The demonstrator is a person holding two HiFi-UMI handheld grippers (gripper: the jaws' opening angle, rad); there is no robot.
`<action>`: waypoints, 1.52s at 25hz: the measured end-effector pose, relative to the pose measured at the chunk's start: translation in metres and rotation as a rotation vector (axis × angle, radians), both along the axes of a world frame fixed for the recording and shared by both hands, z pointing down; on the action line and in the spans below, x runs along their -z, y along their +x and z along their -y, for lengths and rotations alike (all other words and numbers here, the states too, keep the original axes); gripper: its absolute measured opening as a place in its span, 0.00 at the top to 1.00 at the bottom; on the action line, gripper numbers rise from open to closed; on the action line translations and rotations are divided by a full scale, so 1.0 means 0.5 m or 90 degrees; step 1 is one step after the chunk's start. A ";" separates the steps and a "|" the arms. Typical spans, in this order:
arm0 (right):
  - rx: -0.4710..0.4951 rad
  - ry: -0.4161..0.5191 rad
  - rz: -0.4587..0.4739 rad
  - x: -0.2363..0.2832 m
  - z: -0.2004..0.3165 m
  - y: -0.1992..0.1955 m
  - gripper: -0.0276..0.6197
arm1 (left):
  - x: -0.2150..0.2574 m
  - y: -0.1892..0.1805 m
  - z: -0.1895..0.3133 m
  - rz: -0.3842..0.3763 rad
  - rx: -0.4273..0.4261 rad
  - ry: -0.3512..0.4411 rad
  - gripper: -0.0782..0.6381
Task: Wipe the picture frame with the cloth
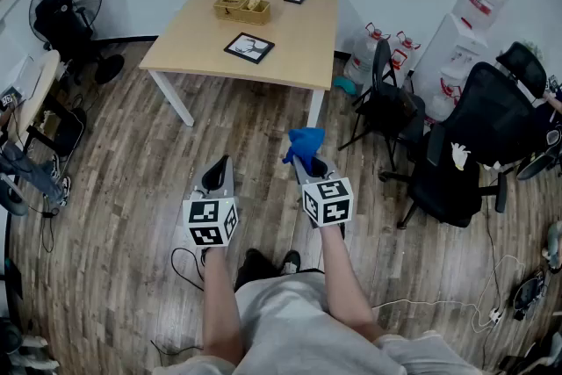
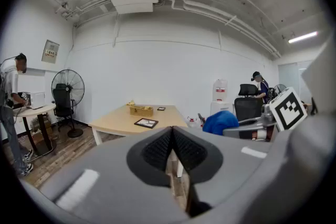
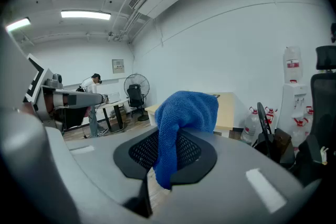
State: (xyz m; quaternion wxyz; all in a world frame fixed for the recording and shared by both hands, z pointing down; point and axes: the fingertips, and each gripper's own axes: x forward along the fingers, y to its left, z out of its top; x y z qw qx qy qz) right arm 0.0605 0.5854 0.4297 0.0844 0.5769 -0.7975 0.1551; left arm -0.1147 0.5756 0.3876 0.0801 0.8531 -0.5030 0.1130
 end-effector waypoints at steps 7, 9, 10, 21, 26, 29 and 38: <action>-0.006 0.005 0.011 0.000 -0.002 0.025 0.89 | -0.008 0.019 0.000 0.001 -0.001 0.002 0.82; -0.007 0.004 0.015 0.000 0.000 0.030 0.89 | -0.007 0.020 0.001 0.003 0.001 0.001 0.82; -0.009 0.005 0.018 0.002 0.004 0.033 0.89 | -0.006 0.020 0.003 0.005 0.002 0.002 0.82; 0.022 0.008 0.051 0.003 0.061 0.015 0.89 | -0.008 -0.043 0.053 0.008 0.041 -0.006 0.82; 0.014 -0.006 0.058 -0.013 0.122 0.028 0.88 | -0.019 -0.038 0.120 0.004 0.033 -0.011 0.82; 0.016 -0.025 0.055 -0.023 0.166 0.044 0.88 | -0.008 -0.029 0.176 -0.004 0.028 -0.003 0.82; -0.010 -0.052 0.023 -0.031 0.340 0.091 0.88 | -0.019 -0.008 0.393 -0.041 0.018 -0.015 0.82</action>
